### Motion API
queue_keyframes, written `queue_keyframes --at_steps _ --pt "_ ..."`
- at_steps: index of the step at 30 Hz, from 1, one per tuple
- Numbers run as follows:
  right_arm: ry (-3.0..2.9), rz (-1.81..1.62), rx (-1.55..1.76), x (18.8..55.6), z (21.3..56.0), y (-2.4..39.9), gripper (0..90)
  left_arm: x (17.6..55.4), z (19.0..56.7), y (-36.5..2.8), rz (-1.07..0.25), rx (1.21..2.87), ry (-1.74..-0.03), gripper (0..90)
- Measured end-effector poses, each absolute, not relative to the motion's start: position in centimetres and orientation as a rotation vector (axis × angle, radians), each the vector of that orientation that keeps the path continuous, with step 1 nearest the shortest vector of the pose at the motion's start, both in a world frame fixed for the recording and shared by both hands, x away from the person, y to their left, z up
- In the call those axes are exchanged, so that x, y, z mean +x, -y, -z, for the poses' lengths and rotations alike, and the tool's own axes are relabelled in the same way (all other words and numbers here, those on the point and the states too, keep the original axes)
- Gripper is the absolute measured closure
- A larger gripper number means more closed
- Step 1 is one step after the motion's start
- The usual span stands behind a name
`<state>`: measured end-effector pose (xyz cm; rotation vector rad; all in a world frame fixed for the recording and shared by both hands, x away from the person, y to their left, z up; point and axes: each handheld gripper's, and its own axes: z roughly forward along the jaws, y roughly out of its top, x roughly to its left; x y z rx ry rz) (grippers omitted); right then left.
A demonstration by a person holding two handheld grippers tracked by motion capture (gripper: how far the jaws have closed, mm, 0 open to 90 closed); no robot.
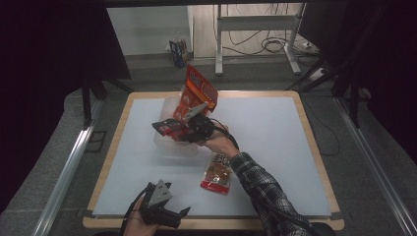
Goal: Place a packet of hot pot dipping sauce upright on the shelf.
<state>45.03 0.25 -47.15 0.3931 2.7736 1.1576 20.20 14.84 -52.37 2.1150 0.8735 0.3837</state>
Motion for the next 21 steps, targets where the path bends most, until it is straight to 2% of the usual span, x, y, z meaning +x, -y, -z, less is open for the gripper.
queue_keyframes --at_steps 2,10,17,21 --pt "-2.776 -1.123 0.392 45.0 46.8 -0.5 53.4 20.2 52.4 -14.8 -0.384 2.116 -0.872 0.8" --pt "-2.775 -1.093 0.370 45.3 44.3 -1.3 49.9 20.2 52.4 -14.8 -0.384 2.115 -0.872 0.9" --pt "-2.839 -1.005 0.372 45.6 42.5 -1.9 62.9 20.2 52.4 -14.8 -0.382 2.116 -0.872 0.9" --pt "-2.925 -0.887 0.372 45.9 42.9 -2.3 64.3 20.2 52.4 -14.7 -0.382 2.122 -0.867 0.9"
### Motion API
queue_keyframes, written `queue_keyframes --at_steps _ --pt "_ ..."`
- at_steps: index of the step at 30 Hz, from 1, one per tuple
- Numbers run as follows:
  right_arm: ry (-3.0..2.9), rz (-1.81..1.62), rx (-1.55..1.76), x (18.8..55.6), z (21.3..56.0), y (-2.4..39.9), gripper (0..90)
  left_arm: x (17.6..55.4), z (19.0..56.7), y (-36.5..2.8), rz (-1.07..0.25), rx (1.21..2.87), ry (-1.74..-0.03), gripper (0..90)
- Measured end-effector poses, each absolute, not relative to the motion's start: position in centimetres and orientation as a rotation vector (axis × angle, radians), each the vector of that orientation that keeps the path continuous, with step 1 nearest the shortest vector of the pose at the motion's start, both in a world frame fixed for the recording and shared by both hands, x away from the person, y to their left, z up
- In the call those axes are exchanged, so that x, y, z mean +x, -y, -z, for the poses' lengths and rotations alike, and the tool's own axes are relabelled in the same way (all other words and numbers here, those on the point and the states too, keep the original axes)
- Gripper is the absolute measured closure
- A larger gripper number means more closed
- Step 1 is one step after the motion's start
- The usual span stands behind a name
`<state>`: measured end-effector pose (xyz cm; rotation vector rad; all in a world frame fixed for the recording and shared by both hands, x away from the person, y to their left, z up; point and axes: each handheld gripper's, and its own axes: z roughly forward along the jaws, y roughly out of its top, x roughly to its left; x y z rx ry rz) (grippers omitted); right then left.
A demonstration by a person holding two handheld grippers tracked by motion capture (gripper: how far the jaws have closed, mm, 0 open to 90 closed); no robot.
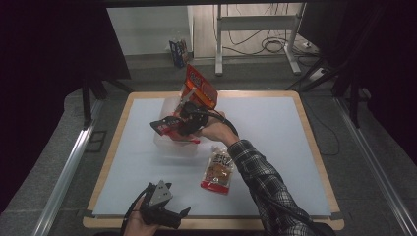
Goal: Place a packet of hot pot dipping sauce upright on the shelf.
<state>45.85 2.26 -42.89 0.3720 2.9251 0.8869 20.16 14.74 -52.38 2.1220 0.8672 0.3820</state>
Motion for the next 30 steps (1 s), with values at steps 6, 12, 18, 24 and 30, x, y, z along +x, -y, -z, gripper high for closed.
queue_keyframes --at_steps 6,12,18,24,30 --pt "-2.940 -0.787 0.309 46.0 44.0 -3.5 67.2 20.2 52.4 -14.8 -0.382 2.121 -0.871 0.9" --pt "-2.909 -0.801 0.184 45.6 43.9 -3.4 70.7 20.2 52.4 -14.8 -0.381 2.122 -0.870 0.9" --pt "-2.850 -0.978 0.188 45.5 44.1 -2.4 71.2 20.2 52.4 -14.7 -0.382 2.125 -0.869 0.9" --pt "-2.812 -1.126 0.215 45.6 46.3 -1.4 71.0 20.2 52.4 -14.7 -0.381 2.126 -0.870 0.9" --pt "-2.823 -1.163 0.314 46.1 47.2 -0.4 56.2 20.2 52.5 -14.7 -0.379 2.125 -0.873 0.9"
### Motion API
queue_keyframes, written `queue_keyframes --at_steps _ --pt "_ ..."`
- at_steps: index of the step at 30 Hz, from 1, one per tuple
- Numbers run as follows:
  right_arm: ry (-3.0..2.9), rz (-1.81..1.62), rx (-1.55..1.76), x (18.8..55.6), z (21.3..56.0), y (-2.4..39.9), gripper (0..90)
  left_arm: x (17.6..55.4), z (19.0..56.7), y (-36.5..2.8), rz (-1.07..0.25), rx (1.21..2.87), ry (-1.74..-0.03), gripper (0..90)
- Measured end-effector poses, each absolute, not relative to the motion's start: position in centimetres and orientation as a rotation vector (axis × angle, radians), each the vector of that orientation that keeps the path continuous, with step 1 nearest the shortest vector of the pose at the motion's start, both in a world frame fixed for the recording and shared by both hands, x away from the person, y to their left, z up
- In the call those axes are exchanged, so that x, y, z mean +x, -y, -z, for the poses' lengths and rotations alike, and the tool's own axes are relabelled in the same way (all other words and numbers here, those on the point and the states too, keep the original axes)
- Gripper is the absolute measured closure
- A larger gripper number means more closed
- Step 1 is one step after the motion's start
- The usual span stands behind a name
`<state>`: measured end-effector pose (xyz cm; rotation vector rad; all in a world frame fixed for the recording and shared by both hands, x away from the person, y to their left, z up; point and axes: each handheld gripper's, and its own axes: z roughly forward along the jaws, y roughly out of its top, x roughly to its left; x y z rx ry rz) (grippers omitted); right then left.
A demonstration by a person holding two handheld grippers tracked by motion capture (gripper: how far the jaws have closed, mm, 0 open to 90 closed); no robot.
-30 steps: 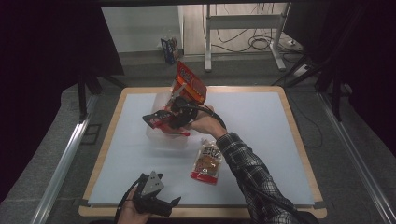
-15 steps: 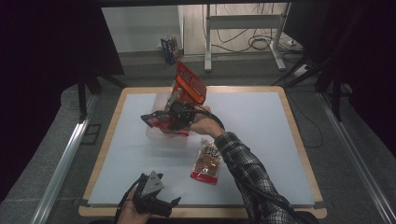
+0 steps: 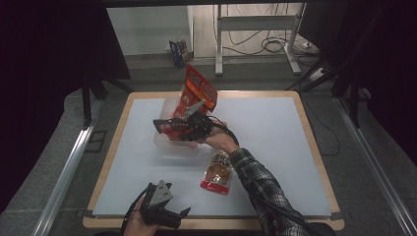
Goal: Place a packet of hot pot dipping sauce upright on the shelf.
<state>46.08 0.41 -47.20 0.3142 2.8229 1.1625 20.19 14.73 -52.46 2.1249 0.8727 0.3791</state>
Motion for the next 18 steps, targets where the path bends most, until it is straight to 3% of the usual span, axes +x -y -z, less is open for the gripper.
queue_keyframes --at_steps 6,10,18 --pt "-2.788 -1.160 0.342 45.8 46.7 0.3 33.2 20.2 52.5 -14.7 -0.381 2.126 -0.875 0.9" --pt "-2.769 -1.150 0.383 45.5 46.5 1.0 22.5 20.2 52.5 -14.7 -0.384 2.128 -0.874 1.0" --pt "-2.757 -1.148 0.421 44.4 46.2 3.2 10.8 20.3 52.5 -14.5 -0.384 2.135 -0.882 1.2"
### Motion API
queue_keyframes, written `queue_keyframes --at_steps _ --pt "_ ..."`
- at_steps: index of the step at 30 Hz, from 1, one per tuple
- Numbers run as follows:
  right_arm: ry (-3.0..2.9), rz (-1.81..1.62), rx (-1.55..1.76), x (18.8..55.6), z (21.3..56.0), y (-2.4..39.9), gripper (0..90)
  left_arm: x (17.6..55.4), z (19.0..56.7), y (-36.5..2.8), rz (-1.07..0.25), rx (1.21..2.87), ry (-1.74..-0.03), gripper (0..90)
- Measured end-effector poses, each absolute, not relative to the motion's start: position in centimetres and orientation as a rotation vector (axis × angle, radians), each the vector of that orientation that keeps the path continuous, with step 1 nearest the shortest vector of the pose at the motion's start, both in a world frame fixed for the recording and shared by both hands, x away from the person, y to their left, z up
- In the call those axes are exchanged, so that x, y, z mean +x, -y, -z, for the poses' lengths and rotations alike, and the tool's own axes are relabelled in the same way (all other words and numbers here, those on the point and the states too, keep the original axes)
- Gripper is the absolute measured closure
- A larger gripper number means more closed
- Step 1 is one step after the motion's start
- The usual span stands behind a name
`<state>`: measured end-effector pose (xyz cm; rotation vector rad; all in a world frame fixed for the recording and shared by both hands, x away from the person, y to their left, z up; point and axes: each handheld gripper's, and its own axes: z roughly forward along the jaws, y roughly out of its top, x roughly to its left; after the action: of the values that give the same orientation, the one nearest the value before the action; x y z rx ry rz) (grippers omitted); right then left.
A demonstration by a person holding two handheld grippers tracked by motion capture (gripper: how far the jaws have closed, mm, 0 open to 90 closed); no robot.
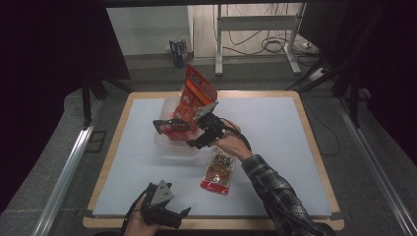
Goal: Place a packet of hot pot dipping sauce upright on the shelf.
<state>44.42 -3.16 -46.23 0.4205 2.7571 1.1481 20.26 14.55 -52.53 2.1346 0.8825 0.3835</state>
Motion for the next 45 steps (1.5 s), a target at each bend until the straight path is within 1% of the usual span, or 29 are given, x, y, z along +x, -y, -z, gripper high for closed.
queue_keyframes --at_steps 5,12,19,23,28,29,30,33,35,40,45 --pt "-2.733 -1.130 0.445 43.2 46.1 4.3 7.6 20.3 52.5 -14.5 -0.380 2.138 -0.887 1.3" --pt "-2.705 -1.160 0.480 41.2 46.3 6.2 6.4 20.4 52.5 -14.3 -0.373 2.144 -0.904 2.3" --pt "-2.711 -1.209 0.549 40.0 47.4 8.6 4.4 20.7 52.5 -13.5 -0.351 2.177 -0.891 2.5" --pt "-2.717 -1.184 0.603 39.7 48.0 9.9 3.1 21.0 52.3 -13.0 -0.370 2.178 -0.890 7.2" --pt "-2.713 -1.175 0.649 39.2 48.4 11.4 2.0 22.0 51.8 -13.1 -0.339 2.125 -0.884 22.9" --pt "-2.711 -1.176 0.656 39.1 48.4 11.7 1.5 22.3 51.6 -13.0 -0.322 2.098 -0.880 27.0" --pt "-2.703 -1.169 0.657 38.8 48.5 12.1 1.4 22.5 51.5 -13.0 -0.316 2.089 -0.877 33.7" --pt "-2.701 -1.168 0.671 38.3 48.7 12.8 1.4 23.3 51.5 -12.6 -0.277 2.066 -0.874 45.1" --pt "-2.696 -1.167 0.681 37.9 48.9 13.3 1.4 23.7 51.5 -12.1 -0.266 2.074 -0.860 51.5" --pt "-2.672 -1.168 0.707 37.0 49.0 14.5 2.1 24.6 51.3 -10.1 -0.286 2.119 -0.785 68.8" --pt "-2.657 -1.155 0.732 36.4 49.1 15.5 2.7 25.7 51.5 -8.1 -0.308 2.135 -0.739 83.2"
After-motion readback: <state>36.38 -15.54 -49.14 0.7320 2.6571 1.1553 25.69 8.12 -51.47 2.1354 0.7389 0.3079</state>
